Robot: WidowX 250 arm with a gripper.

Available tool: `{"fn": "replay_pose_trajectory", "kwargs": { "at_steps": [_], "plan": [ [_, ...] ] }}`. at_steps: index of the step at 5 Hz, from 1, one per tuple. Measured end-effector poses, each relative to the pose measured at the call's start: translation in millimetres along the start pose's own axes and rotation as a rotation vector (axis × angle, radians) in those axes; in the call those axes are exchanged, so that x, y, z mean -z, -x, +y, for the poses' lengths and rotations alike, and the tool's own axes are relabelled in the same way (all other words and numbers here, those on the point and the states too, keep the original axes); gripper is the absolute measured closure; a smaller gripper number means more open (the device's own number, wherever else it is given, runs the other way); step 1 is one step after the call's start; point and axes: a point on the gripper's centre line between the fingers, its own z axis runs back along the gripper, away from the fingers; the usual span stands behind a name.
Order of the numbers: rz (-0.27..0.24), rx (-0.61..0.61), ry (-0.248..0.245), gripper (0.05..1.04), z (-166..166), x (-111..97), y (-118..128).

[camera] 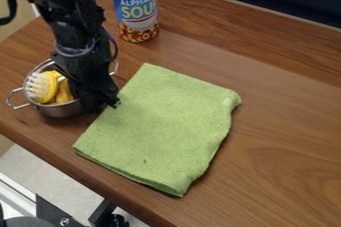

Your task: Moved the gray pot to the right side of the table

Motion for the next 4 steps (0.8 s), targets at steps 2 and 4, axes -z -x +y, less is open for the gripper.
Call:
{"fn": "replay_pose_trajectory", "kwargs": {
  "at_steps": [2,4],
  "plan": [
    [0.008,0.03,-0.103,1.022,18.4,-29.1,-14.8],
    [0.028,0.355,-0.179,1.022,-18.6,-45.2,-36.9]
  ]
}}
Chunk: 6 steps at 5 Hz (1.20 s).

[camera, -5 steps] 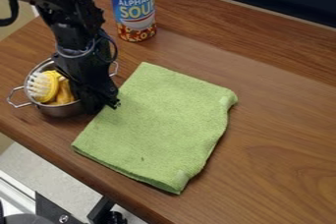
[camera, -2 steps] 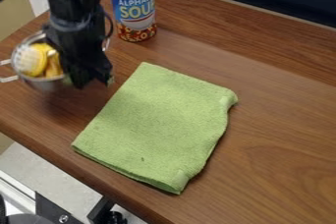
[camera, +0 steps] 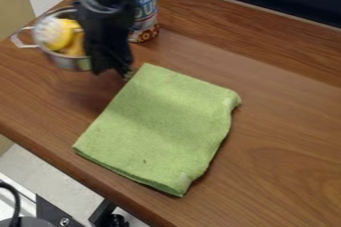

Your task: Moved the gray pot to the right side of the table

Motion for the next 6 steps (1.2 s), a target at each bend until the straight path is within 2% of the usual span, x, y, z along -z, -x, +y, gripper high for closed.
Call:
{"fn": "replay_pose_trajectory", "kwargs": {
  "at_steps": [1,2,3,4,6],
  "plan": [
    [-0.067,0.22,0.072,1.022,-18.6,-13.6,-20.9],
    [-0.129,0.388,0.061,1.022,-31.3,-23.7,-40.0],
    [-0.142,0.477,0.049,1.022,-43.2,-23.7,-59.4],
    [-0.15,0.513,0.039,1.022,-54.1,-24.0,-79.3],
    [-0.144,0.498,0.045,1.022,-79.2,-17.3,-121.7]
  ]
}}
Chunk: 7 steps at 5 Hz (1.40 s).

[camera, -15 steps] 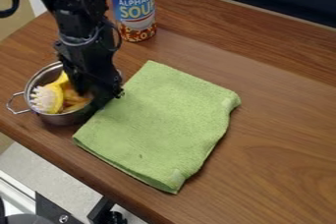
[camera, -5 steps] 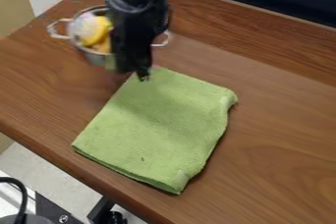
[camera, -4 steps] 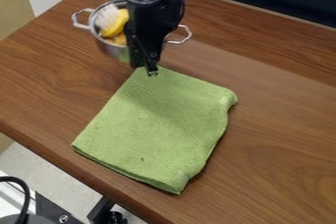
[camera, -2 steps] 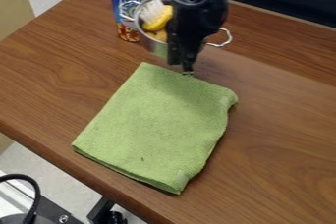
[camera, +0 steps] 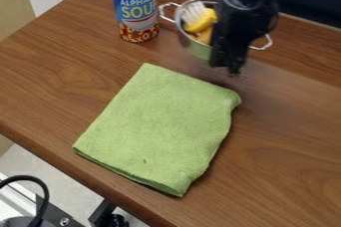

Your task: Moved the gray pot to the right side of the table

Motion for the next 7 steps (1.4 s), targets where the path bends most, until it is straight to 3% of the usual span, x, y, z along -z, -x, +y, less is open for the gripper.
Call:
{"fn": "replay_pose_trajectory", "kwargs": {
  "at_steps": [3,6,7],
  "plan": [
    [-0.091,0.004,0.022,1.022,-17.5,9.3,-36.4],
    [-0.101,-0.064,0.071,1.022,-32.2,19.4,-36.5],
    [-0.117,-0.127,0.056,0.996,-29.6,19.4,-39.2]
  ]
}}
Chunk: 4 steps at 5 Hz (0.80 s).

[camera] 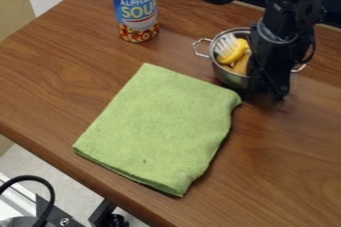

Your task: Moved the gray pot to the right side of the table

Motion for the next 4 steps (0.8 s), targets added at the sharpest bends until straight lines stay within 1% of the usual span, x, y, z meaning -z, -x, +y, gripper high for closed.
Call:
{"fn": "replay_pose_trajectory", "kwargs": {
  "at_steps": [1,2,3,4],
  "plan": [
    [-0.02,-0.083,0.02,0.844,3.1,1.2,0.0],
    [-0.018,-0.154,0.012,0.602,7.2,1.8,1.8],
    [-0.036,-0.196,0.03,0.317,11.6,-6.9,3.4],
    [-0.056,-0.255,0.059,0.099,18.4,-25.3,6.2]
  ]
}}
